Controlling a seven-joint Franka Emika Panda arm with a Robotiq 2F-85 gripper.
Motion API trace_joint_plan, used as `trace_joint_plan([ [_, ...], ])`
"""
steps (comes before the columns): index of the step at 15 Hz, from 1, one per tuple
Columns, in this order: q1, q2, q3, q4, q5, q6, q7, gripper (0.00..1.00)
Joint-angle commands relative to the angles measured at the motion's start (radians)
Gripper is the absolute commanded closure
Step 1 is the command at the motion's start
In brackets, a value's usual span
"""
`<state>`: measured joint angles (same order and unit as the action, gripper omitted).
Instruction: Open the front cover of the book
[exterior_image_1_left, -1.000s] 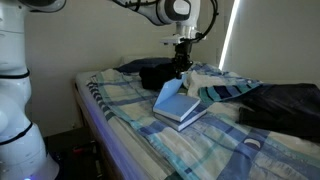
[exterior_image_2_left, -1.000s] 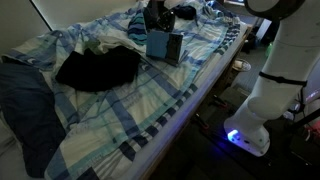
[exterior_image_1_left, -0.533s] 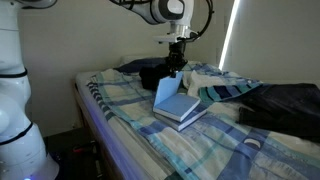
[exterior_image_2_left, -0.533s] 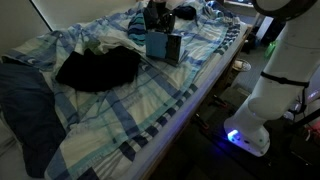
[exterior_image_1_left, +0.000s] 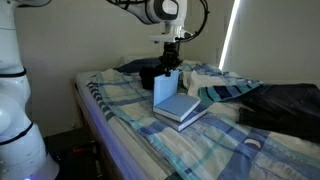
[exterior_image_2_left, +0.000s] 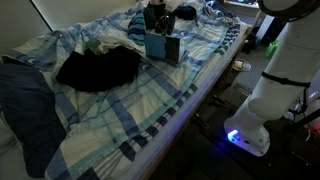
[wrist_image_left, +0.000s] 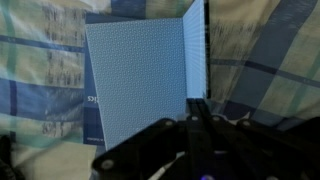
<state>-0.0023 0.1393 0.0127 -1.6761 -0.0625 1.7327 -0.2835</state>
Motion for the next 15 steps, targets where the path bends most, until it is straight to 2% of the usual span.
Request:
trace_joint_plan([
  [1,-0.001,0.0,0.003,0.002,0.0,-0.002,-0.005,0.95],
  [15,0.02,-0.02,0.02,-0.04,-0.008,0.004,-0.023,0.95],
])
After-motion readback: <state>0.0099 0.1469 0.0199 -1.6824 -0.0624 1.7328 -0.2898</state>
